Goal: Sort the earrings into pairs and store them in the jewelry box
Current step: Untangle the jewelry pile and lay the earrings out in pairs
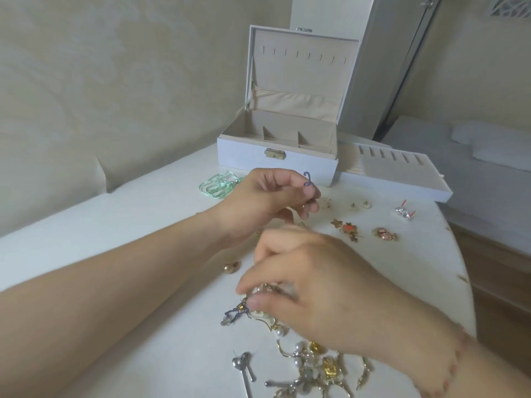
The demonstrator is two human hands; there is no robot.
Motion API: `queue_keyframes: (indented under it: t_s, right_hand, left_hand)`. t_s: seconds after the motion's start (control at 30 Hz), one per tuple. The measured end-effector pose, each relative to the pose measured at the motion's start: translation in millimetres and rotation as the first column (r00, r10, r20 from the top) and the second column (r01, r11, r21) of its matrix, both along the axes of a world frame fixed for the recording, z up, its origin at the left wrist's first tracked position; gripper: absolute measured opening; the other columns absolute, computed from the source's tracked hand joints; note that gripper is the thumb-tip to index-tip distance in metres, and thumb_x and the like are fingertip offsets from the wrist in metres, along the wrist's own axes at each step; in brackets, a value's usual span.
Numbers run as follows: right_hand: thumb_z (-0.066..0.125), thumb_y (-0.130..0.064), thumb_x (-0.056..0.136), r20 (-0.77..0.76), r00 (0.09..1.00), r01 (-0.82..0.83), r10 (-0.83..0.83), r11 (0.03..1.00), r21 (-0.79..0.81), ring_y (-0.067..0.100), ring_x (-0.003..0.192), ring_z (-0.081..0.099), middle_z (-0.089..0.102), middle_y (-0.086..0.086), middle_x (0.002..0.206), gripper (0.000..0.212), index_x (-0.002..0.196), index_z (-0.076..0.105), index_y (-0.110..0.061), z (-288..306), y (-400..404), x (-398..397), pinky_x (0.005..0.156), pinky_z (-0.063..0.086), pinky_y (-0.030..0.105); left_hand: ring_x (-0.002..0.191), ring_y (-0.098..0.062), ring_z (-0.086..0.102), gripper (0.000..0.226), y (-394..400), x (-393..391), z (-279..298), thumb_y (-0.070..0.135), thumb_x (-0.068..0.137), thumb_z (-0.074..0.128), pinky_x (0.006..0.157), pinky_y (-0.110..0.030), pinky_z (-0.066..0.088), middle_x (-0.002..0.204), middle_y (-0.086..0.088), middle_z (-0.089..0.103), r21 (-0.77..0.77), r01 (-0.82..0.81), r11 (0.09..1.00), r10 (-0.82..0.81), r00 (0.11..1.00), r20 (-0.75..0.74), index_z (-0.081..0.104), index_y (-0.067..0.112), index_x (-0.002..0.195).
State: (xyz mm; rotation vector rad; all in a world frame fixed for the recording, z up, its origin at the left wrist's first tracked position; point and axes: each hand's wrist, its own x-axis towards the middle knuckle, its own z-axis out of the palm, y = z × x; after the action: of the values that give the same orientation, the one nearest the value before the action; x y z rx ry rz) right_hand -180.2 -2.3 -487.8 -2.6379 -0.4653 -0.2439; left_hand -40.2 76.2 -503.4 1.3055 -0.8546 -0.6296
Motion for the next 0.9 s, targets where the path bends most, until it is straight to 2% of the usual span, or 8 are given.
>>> queue_keyframes:
  t_s: [0.1, 0.17, 0.47, 0.57, 0.63, 0.7, 0.77, 0.9]
  right_hand:
    - [0.063, -0.042, 0.086, 0.014, 0.999, -0.04, 0.042, 0.992, -0.122, 0.001, 0.086, 0.031, 0.044, -0.016, 0.087, 0.019, 0.101, 0.072, -0.034, -6.3, 13.6, 5.8, 0.068, 0.032, 0.027]
    - [0.061, -0.045, 0.087, -0.021, 0.999, -0.043, 0.04, 0.985, -0.166, 0.004, 0.088, 0.031, 0.041, -0.015, 0.089, 0.02, 0.098, 0.071, -0.031, -8.8, 17.4, 7.9, 0.069, 0.029, 0.028]
    - [0.068, -0.035, 0.08, 0.019, 0.998, -0.059, 0.063, 0.984, -0.171, 0.006, 0.086, 0.04, 0.05, -0.015, 0.085, 0.008, 0.076, 0.063, -0.03, -14.1, 22.5, 1.8, 0.066, 0.044, 0.03]
    - [0.072, -0.031, 0.08, -0.024, 0.999, 0.028, -0.025, 0.989, 0.146, 0.003, 0.092, 0.05, 0.058, -0.015, 0.087, 0.008, 0.076, 0.066, -0.028, -4.8, 15.4, -4.3, 0.074, 0.044, 0.022]
    - [0.076, -0.021, 0.079, -0.03, 0.991, 0.128, -0.128, 0.885, 0.447, 0.005, 0.078, 0.057, 0.065, -0.012, 0.08, 0.009, 0.074, 0.069, -0.022, 3.0, 2.3, -4.2, 0.066, 0.039, 0.012]
    - [0.077, -0.012, 0.078, -0.043, 0.959, 0.236, -0.281, 0.705, 0.669, 0.002, 0.061, 0.057, 0.07, -0.006, 0.071, 0.009, 0.074, 0.071, -0.017, 7.2, -15.4, -0.3, 0.058, 0.039, 0.008]
    - [0.075, -0.008, 0.078, -0.108, 0.915, 0.318, -0.388, 0.532, 0.785, 0.006, 0.053, 0.057, 0.072, 0.0, 0.067, 0.004, 0.077, 0.072, -0.011, 7.0, -32.3, 3.8, 0.051, 0.039, 0.008]
    - [0.072, -0.009, 0.082, -0.161, 0.857, 0.393, -0.49, 0.419, 0.818, 0.011, 0.055, 0.056, 0.07, 0.005, 0.066, 0.004, 0.078, 0.071, -0.01, 0.5, -50.3, 7.2, 0.048, 0.038, 0.01]
  left_hand:
    - [0.067, -0.022, 0.057, 0.012, 0.1, 0.2, 0.3, 0.017, 0.088, 0.063, 0.062, -0.026, 0.044, 0.077, -0.008, 0.066, 0.028, -0.029, 0.999, 0.028, 0.998, 0.051, 0.069, 0.017, 0.077]
    - [0.066, -0.021, 0.057, 0.013, 0.0, -0.2, 0.8, 0.014, 0.091, 0.063, 0.063, -0.026, 0.044, 0.077, -0.008, 0.065, 0.045, -0.036, 0.998, 0.032, 0.996, 0.077, 0.067, 0.014, 0.079]
    - [0.069, -0.021, 0.058, 0.01, -0.1, -0.3, -0.9, 0.017, 0.089, 0.064, 0.063, -0.025, 0.045, 0.079, -0.008, 0.068, 0.048, -0.05, 0.998, 0.046, 0.995, 0.084, 0.069, 0.014, 0.081]
    - [0.071, -0.017, 0.061, 0.007, -1.3, 2.0, -0.7, 0.018, 0.086, 0.069, 0.067, -0.028, 0.043, 0.08, -0.005, 0.072, 0.029, -0.137, 0.99, 0.133, 0.985, 0.105, 0.072, 0.015, 0.08]
    - [0.07, -0.02, 0.06, 0.005, -2.8, 2.4, -1.3, 0.019, 0.079, 0.076, 0.071, -0.033, 0.044, 0.078, -0.006, 0.071, -0.002, -0.151, 0.989, 0.151, 0.984, 0.092, 0.074, 0.015, 0.078]
    - [0.073, -0.025, 0.059, 0.005, -4.2, 2.0, -2.9, 0.017, 0.074, 0.078, 0.074, -0.04, 0.045, 0.079, -0.013, 0.07, -0.029, -0.133, 0.991, 0.134, 0.988, 0.071, 0.075, 0.015, 0.077]
    - [0.067, -0.025, 0.061, 0.008, -4.8, 0.8, -4.4, 0.015, 0.073, 0.078, 0.069, -0.036, 0.046, 0.076, -0.013, 0.069, -0.034, -0.11, 0.993, 0.113, 0.99, 0.081, 0.073, 0.011, 0.077]
    - [0.062, -0.025, 0.06, 0.019, -6.0, -3.9, -4.7, 0.016, 0.072, 0.075, 0.056, -0.023, 0.046, 0.069, -0.012, 0.069, -0.025, -0.091, 0.996, 0.094, 0.989, 0.116, 0.069, 0.001, 0.081]
